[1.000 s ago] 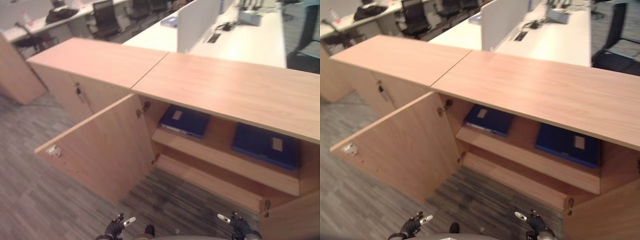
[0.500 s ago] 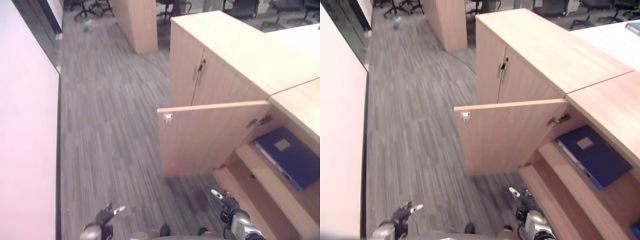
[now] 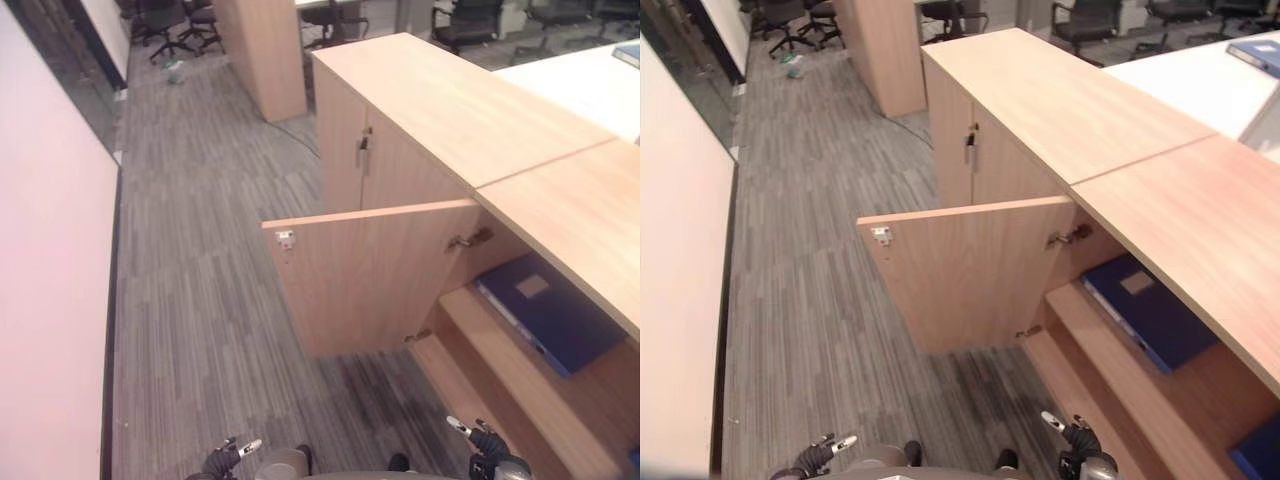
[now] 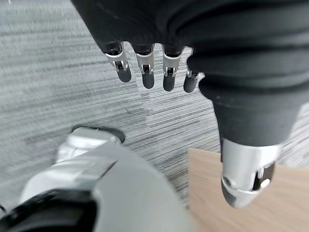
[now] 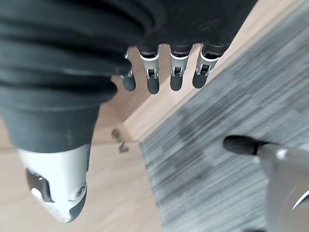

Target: Put the empty folder in the office cabinet

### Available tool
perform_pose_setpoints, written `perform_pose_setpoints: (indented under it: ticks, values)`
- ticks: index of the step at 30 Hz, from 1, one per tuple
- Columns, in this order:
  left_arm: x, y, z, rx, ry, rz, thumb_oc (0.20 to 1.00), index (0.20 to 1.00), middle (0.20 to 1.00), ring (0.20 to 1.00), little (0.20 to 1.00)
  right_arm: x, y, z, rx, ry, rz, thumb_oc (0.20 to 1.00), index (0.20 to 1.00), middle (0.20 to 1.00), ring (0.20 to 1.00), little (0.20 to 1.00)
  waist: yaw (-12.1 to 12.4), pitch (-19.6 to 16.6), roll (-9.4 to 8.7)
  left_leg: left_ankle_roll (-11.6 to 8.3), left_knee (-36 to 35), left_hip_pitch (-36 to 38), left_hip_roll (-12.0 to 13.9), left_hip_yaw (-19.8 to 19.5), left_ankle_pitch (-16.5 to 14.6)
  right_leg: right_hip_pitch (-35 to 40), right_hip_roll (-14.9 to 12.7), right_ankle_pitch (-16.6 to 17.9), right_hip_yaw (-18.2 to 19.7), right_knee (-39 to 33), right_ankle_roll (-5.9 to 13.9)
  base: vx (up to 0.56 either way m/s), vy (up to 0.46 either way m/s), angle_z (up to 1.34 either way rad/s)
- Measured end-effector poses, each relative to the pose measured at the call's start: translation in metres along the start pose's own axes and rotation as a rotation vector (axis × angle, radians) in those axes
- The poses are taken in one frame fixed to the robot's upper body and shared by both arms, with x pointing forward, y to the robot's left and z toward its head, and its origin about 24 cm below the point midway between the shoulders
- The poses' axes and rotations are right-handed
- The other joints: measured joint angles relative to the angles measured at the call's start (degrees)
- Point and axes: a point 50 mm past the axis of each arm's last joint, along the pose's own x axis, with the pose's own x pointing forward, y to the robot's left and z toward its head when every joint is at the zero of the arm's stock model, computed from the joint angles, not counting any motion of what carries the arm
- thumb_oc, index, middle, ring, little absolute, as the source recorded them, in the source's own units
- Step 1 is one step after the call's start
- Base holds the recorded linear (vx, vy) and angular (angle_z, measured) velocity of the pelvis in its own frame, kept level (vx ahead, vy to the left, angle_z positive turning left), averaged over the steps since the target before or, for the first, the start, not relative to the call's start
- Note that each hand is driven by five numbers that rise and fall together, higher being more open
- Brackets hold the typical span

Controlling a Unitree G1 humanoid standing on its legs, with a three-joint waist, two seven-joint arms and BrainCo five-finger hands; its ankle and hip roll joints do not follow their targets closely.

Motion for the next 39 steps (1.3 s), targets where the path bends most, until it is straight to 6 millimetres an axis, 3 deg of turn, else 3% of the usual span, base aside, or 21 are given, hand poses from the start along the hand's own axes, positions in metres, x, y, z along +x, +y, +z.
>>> perform_pose_setpoints:
  ticks: [1,3,7,8,17,20,25,26,30,32,34,35,39]
  values:
    - [0.000,-0.002,0.000,-0.003,-0.001,-0.006,1.000,1.000,1.000,1.000,1.000,-0.001,-0.003,-0.003,0.002,0.007,-0.006,1.000,1.000,1.000,1.000,1.000,-1.06,-0.17,0.45,0.17,-0.76,0.37,0.40,0.88,0.16,0.41,-0.03,0.17,-0.38,-0.05,0.31,0.07,0.042,0.23]
    - [0.002,-0.014,0.004,-0.013,-0.020,-0.035,1.000,1.000,1.000,1.000,1.000,-0.003,-0.014,-0.008,-0.006,0.026,-0.034,1.000,1.000,1.000,1.000,1.000,-2.11,-0.67,3.07,1.00,-9.05,4.21,2.22,1.64,-1.34,-0.12,1.65,0.86,-0.85,-0.01,1.75,0.08,0.050,0.21]
    - [0.002,0.004,0.014,0.015,-0.042,0.006,1.000,1.000,1.000,1.000,1.000,-0.006,0.013,-0.023,0.057,0.062,0.019,1.000,1.000,1.000,1.000,1.000,-1.72,-1.93,-0.49,2.86,-14.96,7.47,-0.17,3.03,1.00,0.68,-0.73,2.02,-0.57,-0.71,3.20,0.09,0.043,-0.02]
    - [0.002,0.008,0.014,0.025,-0.043,0.014,1.000,1.000,1.000,1.000,1.000,-0.007,0.016,-0.026,0.060,0.070,0.027,1.000,1.000,1.000,1.000,1.000,-1.51,-2.21,-0.54,3.04,-16.30,9.00,-0.53,3.04,1.61,1.38,-0.97,1.86,-0.57,-0.72,3.43,0.07,0.040,0.01]
    - [0.004,0.001,0.020,0.023,-0.060,0.016,1.000,1.000,1.000,1.000,1.000,-0.005,0.011,-0.019,0.051,0.049,0.017,1.000,1.000,1.000,1.000,1.000,-1.31,-5.41,3.41,2.71,-16.87,10.36,-0.40,3.29,1.98,1.95,-0.40,2.16,-0.18,-0.83,4.38,0.04,0.036,-0.01]
    - [0.004,0.002,0.024,0.024,-0.079,0.024,1.000,1.000,1.000,1.000,1.000,-0.005,0.011,-0.019,0.050,0.050,0.017,1.000,1.000,1.000,1.000,1.000,-1.20,-5.54,2.71,2.38,-17.02,10.73,-0.38,4.67,1.53,1.79,-0.54,1.88,1.20,-1.09,4.79,0.04,0.029,-0.21]
    - [0.003,0.010,0.052,0.040,-0.191,0.037,1.000,1.000,1.000,1.000,1.000,-0.007,0.008,-0.027,0.048,0.069,0.011,1.000,1.000,1.000,1.000,1.000,-2.33,-5.90,0.40,2.21,-17.42,10.34,-0.35,6.04,1.30,0.23,-0.53,2.14,2.50,-1.12,4.91,0.03,0.028,-0.17]
    - [0.002,0.014,0.075,0.040,-0.268,0.043,1.000,1.000,1.000,1.000,1.000,-0.009,0.007,-0.031,0.039,0.080,0.008,1.000,1.000,1.000,1.000,1.000,-2.56,-5.88,-0.53,2.53,-17.43,10.40,-0.34,6.35,1.55,0.05,-0.55,2.29,2.73,-1.12,4.86,0.03,0.047,-0.13]
    - [-0.002,0.026,0.128,0.043,-0.423,0.078,1.000,1.000,1.000,1.000,1.000,-0.010,0.007,-0.033,0.035,0.082,0.015,1.000,1.000,1.000,1.000,1.000,-2.92,-6.42,-1.36,2.53,-17.41,10.91,-0.35,8.06,1.73,-0.20,-0.36,2.59,4.18,-1.13,4.66,0.03,0.037,-0.21]
    - [-0.010,0.041,0.169,0.012,-0.533,0.120,1.000,1.000,1.000,1.000,1.000,-0.010,0.009,-0.033,0.021,0.082,0.031,1.000,1.000,1.000,1.000,1.000,-4.23,-6.58,-1.04,2.68,-17.37,11.76,-0.49,9.43,1.54,-0.38,-0.27,3.13,5.34,-1.11,5.05,0.03,0.047,-0.30]
    - [-0.017,0.053,0.192,0.023,-0.590,0.154,1.000,1.000,1.000,1.000,1.000,-0.009,0.011,-0.031,-0.020,0.075,0.052,1.000,1.000,1.000,1.000,1.000,-4.59,-6.42,-0.75,2.64,-16.88,11.76,-0.50,10.14,1.60,-0.87,-0.09,4.08,5.87,-1.08,4.64,0.03,0.035,-0.28]
    - [-0.028,0.066,0.217,0.027,-0.652,0.184,1.000,1.000,1.000,1.000,1.000,-0.009,0.013,-0.031,-0.029,0.075,0.065,1.000,1.000,1.000,1.000,1.000,-5.44,-6.41,-0.77,2.65,-16.92,12.18,-0.44,10.98,1.57,-0.88,0.41,4.34,7.09,-0.80,4.69,0.02,0.034,-0.31]
    - [-0.048,0.071,0.267,0.041,-0.786,0.191,1.000,1.000,1.000,1.000,1.000,-0.010,0.013,-0.032,-0.038,0.080,0.080,1.000,1.000,1.000,1.000,1.000,-6.02,-6.02,-2.32,2.44,-17.46,11.91,-0.02,12.53,1.39,-1.43,0.29,3.53,7.58,-1.15,5.08,0.01,0.018,-0.19]
